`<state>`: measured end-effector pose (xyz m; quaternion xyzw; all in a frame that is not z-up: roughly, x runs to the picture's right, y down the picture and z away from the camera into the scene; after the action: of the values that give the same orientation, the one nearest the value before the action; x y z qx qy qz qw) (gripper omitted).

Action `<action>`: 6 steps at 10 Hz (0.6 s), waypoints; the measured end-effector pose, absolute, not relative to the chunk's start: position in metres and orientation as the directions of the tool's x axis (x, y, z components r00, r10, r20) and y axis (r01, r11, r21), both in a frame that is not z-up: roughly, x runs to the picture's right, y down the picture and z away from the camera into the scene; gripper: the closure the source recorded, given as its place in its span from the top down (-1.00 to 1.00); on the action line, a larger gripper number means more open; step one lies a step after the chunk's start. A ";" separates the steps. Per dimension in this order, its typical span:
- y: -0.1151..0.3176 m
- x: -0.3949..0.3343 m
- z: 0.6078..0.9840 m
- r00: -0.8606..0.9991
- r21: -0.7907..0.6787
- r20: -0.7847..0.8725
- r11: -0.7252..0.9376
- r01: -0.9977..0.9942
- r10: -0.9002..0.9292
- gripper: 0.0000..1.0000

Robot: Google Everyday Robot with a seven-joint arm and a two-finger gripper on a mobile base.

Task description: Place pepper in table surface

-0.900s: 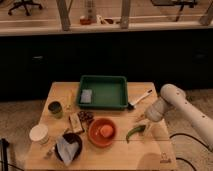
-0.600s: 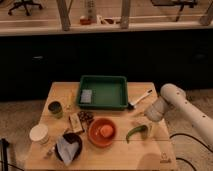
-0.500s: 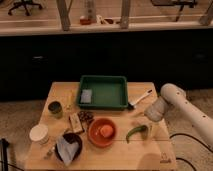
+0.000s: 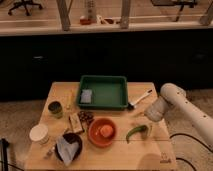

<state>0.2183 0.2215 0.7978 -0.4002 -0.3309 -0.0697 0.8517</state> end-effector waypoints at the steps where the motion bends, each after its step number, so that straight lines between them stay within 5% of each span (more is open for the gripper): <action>1: 0.221 0.218 0.797 0.770 -0.633 0.622 0.671 0.387 0.142 0.60; 6: 0.216 0.218 0.791 0.763 -0.610 0.636 0.679 0.408 0.113 0.60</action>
<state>0.2175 0.2159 0.7908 -0.3910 -0.3331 -0.0861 0.8537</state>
